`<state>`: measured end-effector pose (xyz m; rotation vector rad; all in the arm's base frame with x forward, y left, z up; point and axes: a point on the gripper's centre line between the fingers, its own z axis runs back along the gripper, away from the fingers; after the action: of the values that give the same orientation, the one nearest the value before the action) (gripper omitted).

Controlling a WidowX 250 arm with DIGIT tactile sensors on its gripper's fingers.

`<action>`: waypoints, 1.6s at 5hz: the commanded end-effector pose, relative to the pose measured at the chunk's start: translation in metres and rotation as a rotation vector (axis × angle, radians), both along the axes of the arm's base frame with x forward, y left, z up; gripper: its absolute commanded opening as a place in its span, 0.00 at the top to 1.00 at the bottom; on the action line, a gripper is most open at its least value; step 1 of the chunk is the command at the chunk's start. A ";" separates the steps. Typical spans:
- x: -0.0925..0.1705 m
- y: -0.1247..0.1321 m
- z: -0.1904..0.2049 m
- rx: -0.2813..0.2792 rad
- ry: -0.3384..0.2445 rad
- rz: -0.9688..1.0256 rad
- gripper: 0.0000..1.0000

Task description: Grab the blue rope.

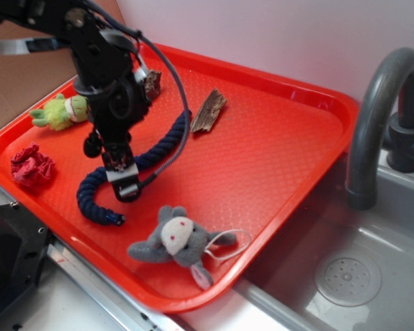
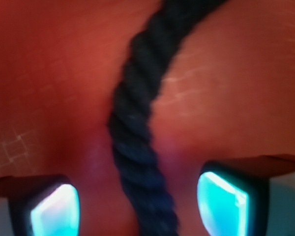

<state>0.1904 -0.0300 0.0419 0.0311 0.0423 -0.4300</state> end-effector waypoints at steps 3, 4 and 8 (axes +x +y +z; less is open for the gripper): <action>0.000 0.001 -0.027 -0.053 0.040 -0.044 1.00; 0.005 0.001 -0.018 -0.054 0.027 -0.028 1.00; 0.004 0.030 0.182 -0.059 -0.131 0.579 1.00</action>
<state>0.1995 -0.0043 0.2090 -0.0026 -0.0321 0.1181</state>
